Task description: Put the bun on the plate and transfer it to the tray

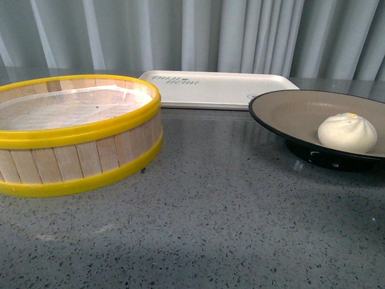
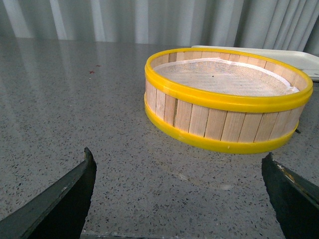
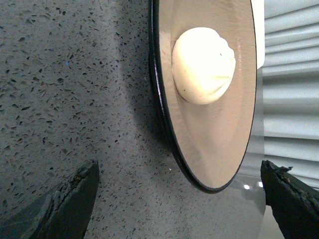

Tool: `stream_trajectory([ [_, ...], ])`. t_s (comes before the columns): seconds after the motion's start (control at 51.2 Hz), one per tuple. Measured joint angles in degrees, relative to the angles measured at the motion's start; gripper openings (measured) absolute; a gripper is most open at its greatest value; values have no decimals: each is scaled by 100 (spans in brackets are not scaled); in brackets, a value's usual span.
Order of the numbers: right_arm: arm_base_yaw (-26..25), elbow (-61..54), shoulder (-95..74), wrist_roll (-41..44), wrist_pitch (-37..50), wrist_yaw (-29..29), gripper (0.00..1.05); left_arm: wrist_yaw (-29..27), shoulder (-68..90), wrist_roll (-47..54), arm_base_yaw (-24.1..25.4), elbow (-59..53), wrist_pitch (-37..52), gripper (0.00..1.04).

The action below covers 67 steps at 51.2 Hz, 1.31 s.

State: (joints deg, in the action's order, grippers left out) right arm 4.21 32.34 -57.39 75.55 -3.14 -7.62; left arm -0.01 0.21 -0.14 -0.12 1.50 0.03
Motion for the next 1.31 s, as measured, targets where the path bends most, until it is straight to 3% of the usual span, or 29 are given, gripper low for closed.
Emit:
stream_trajectory([
  [0.273,-22,79,-278,-66,245,-63,95,0,0,0,0,0,0,98],
  [0.527,-146,79,-533,-81,466,-114,61,0,0,0,0,0,0,98],
  [0.683,-243,70,-664,35,761,-164,31,0,0,0,0,0,0,98],
  [0.859,-350,4,-743,299,885,-199,4,2,0,0,0,0,0,98],
  [1.307,-437,-195,-518,802,1040,-313,3,0,0,0,0,0,0,98],
])
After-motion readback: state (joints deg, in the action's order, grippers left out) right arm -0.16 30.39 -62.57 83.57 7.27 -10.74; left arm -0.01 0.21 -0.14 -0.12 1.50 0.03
